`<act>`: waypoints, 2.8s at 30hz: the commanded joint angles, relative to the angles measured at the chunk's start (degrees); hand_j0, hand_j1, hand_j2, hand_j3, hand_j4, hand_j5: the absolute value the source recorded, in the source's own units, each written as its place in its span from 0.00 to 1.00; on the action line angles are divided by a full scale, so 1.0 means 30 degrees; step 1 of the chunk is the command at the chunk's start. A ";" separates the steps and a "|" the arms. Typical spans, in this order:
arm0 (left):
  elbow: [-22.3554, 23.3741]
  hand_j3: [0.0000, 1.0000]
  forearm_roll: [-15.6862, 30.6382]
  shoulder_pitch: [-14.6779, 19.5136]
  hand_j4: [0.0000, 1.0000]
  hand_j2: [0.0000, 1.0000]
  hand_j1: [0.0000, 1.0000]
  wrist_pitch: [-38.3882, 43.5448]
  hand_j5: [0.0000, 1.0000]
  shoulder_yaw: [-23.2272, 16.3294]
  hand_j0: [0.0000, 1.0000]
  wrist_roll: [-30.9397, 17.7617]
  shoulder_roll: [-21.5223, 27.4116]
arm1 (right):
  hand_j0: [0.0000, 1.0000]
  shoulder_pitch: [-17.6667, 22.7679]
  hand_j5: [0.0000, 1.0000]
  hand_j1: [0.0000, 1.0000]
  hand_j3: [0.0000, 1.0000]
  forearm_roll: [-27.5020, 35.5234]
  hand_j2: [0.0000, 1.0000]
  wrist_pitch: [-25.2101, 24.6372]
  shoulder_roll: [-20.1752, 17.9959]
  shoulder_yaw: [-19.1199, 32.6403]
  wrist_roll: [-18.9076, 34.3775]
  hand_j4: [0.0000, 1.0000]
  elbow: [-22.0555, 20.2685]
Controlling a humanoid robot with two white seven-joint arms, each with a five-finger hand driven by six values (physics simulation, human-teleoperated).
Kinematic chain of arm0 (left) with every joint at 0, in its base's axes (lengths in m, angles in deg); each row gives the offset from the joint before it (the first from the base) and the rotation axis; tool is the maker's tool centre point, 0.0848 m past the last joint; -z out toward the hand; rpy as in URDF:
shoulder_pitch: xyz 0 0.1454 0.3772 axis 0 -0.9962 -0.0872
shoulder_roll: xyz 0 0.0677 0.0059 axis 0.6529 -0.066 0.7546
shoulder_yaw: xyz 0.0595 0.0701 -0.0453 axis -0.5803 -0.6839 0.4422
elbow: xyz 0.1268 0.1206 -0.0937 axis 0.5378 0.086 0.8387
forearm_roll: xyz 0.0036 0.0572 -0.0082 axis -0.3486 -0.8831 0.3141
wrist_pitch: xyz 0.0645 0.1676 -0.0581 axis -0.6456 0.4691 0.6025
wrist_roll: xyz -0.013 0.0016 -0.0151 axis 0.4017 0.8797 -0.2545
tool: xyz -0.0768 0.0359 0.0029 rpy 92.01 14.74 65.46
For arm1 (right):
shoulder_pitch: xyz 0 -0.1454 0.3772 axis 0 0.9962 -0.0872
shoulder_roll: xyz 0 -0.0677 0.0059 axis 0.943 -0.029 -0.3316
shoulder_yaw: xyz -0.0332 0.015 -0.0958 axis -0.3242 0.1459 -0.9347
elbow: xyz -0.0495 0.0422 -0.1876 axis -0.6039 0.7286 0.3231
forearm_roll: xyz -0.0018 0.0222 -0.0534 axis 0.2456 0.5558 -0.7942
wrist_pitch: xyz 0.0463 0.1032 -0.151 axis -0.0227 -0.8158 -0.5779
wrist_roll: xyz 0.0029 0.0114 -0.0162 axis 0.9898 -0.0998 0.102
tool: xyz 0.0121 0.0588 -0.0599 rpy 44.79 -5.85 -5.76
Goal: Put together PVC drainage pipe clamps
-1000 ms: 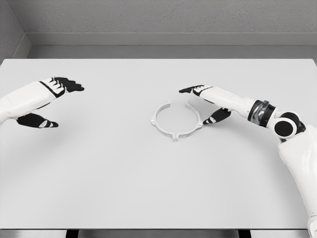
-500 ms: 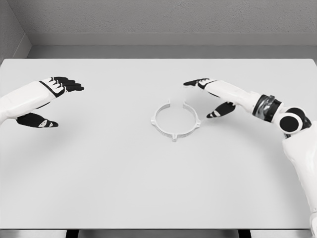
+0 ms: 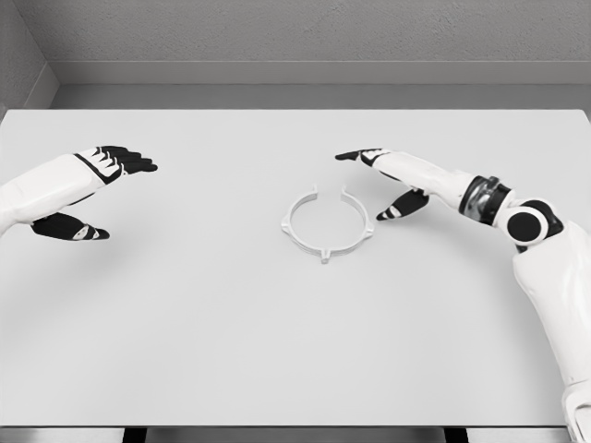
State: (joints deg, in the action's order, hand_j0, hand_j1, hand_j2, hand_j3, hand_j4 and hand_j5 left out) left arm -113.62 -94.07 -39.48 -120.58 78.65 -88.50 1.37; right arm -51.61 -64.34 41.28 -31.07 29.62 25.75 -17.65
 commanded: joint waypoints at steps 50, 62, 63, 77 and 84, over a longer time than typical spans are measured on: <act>-0.0154 1.00 0.0339 -0.0117 1.00 1.00 1.00 0.0055 1.00 0.0060 1.00 0.0010 0.0040 | 1.00 0.2402 1.00 1.00 1.00 0.0478 1.00 -0.0052 -0.2186 -0.0369 -0.0008 1.00 -0.4422; -0.0154 1.00 0.0339 -0.0117 1.00 1.00 1.00 0.0055 1.00 0.0060 1.00 0.0010 0.0040 | 1.00 0.2227 1.00 1.00 1.00 0.0449 1.00 -0.0052 -0.1688 -0.1131 -0.0008 1.00 -0.4246; -0.0154 1.00 0.0339 -0.0117 1.00 1.00 1.00 0.0055 1.00 0.0060 1.00 0.0010 0.0040 | 1.00 0.2227 1.00 1.00 1.00 0.0449 1.00 -0.0052 -0.1688 -0.1131 -0.0008 1.00 -0.4246; -0.0184 1.00 0.0603 -0.0527 1.00 1.00 1.00 0.0055 1.00 0.0675 1.00 0.0010 0.0011 | 1.00 0.1523 1.00 1.00 1.00 0.0273 1.00 -0.0052 -0.0780 -0.1570 -0.0008 1.00 -0.3016; -0.0184 1.00 0.0603 -0.0557 1.00 1.00 1.00 0.0055 1.00 0.0704 1.00 0.0010 0.0011 | 1.00 0.1494 1.00 1.00 1.00 0.0243 1.00 -0.0052 -0.0575 -0.1570 -0.0008 1.00 -0.3045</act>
State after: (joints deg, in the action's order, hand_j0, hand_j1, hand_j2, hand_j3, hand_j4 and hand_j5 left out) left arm -114.16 -92.67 -41.07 -120.58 80.70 -88.50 1.36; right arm -47.13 -64.05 41.28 -33.00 24.94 25.75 -26.75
